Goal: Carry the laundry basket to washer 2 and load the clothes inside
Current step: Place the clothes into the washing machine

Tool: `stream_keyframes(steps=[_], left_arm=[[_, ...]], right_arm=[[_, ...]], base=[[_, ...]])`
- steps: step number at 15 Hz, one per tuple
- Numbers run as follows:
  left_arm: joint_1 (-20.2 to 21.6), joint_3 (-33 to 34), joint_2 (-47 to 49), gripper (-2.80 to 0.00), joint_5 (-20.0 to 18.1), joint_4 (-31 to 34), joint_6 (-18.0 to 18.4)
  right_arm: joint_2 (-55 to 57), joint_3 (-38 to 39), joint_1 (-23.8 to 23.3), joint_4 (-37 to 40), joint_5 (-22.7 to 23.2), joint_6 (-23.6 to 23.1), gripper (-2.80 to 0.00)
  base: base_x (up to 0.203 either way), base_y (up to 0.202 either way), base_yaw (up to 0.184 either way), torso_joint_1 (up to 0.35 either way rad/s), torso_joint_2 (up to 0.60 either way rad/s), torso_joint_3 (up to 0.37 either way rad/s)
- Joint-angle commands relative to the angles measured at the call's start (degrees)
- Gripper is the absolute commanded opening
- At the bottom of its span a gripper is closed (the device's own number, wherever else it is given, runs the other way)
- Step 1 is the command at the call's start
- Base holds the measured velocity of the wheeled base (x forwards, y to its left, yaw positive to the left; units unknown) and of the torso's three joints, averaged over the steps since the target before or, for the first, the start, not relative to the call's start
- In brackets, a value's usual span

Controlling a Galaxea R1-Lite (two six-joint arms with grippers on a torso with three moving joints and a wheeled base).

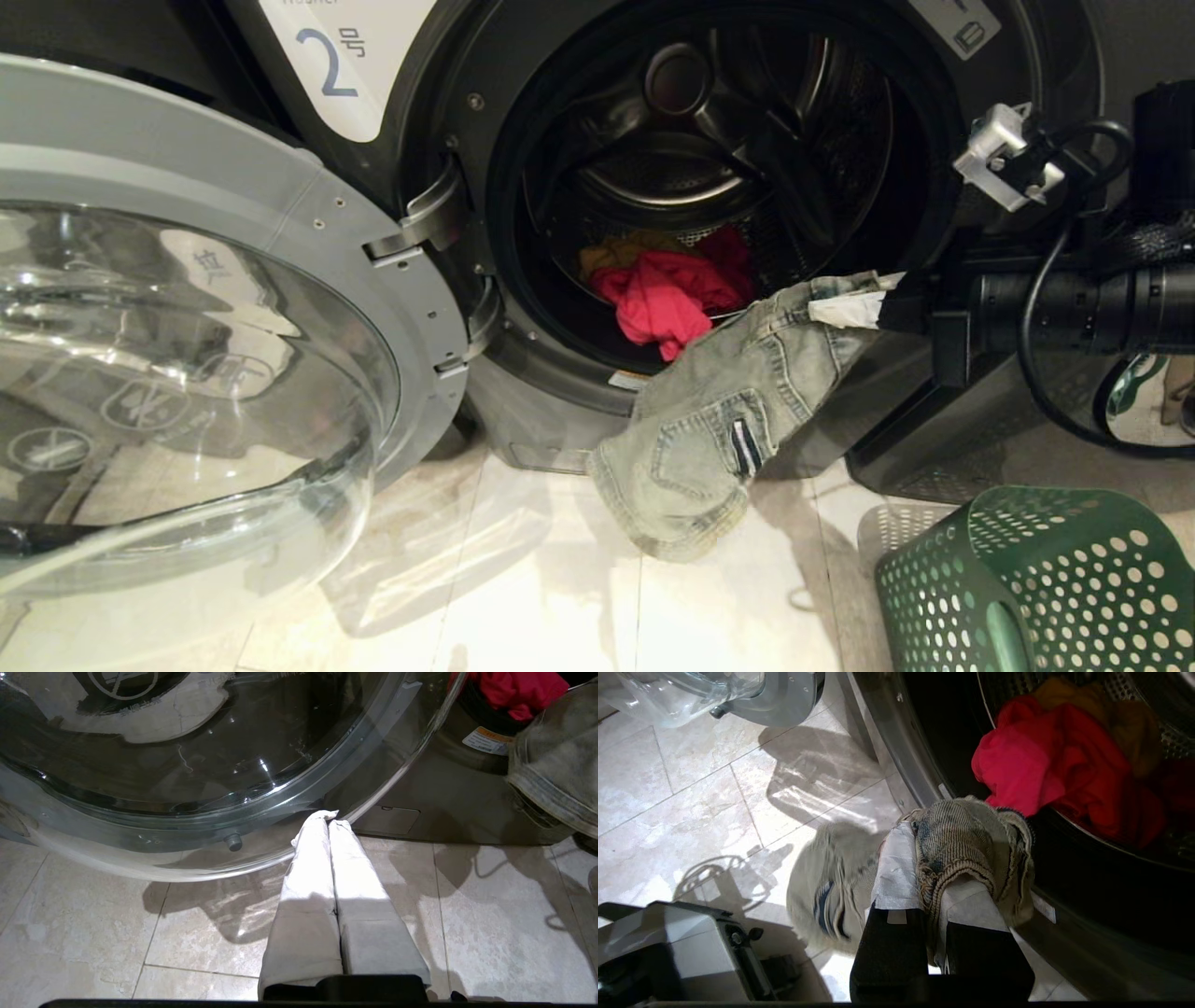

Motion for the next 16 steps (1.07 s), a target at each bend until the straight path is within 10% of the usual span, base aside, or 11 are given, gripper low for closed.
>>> stream_keyframes(steps=[1,7,16], left_arm=[[0.0,2.3,0.0,-2.80,0.0,-0.1,-0.1],[0.0,2.3,0.0,-2.80,0.0,-0.1,0.0],[0.0,2.3,0.0,-2.80,0.0,0.0,-0.1]], right_arm=[[3.6,1.5,2.4,-5.3,-2.7,-0.2,-2.80],[21.2,-5.0,6.8,-26.5,-16.2,-0.3,-2.80],[45.5,-43.9,6.7,-36.7,-28.7,-1.6,-2.80]], base=[[0.000,0.000,0.000,0.000,0.00,0.000],[0.000,0.000,0.000,0.000,0.00,0.000],[0.000,0.000,0.000,0.000,0.00,0.000]])
